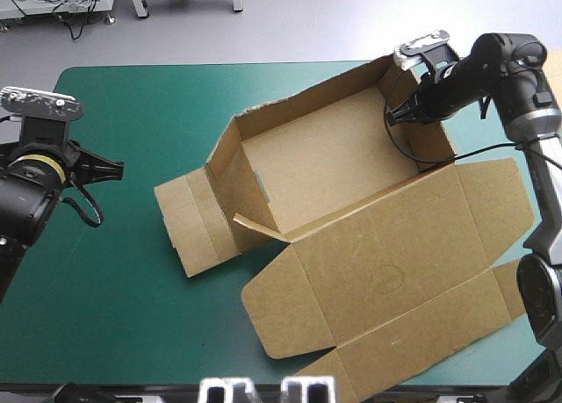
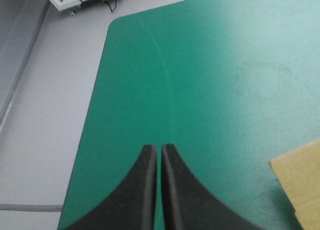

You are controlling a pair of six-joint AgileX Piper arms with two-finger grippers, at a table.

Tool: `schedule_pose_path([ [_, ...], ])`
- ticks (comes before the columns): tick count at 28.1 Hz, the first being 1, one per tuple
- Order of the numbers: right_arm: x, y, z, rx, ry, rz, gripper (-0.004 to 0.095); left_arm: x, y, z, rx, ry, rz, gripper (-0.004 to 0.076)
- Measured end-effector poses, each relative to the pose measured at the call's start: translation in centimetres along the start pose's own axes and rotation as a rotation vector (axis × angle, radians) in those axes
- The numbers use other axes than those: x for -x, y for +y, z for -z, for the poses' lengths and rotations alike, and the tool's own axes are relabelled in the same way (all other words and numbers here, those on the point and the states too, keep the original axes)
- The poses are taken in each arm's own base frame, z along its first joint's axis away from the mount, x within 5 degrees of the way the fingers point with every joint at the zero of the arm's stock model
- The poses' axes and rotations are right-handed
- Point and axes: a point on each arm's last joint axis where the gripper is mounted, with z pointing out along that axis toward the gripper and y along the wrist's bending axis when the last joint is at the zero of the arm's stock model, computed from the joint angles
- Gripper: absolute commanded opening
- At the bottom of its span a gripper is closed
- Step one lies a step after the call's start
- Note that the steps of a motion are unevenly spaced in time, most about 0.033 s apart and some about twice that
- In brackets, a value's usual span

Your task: Fold the box

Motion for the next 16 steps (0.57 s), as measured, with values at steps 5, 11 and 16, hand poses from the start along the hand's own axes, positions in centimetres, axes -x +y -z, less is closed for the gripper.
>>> schedule_pose_path([
  [5, -0.4, -1.4, 1.0, 0.01, -0.033, -0.048, -0.0018, -1.0, 2.2, -1.5, -0.082, 0.079, 0.065, 0.0015],
  [11, -0.6, -1.7, 2.2, 0.013, -0.067, -0.046, -0.0018, -3.7, 3.4, -5.4, -0.149, 0.177, 0.175, 0.0015],
  [16, -0.4, -1.1, 3.1, 0.047, -0.101, -0.052, -0.0018, -7.7, 2.1, -11.2, -0.268, 0.296, 0.349, 0.002],
])
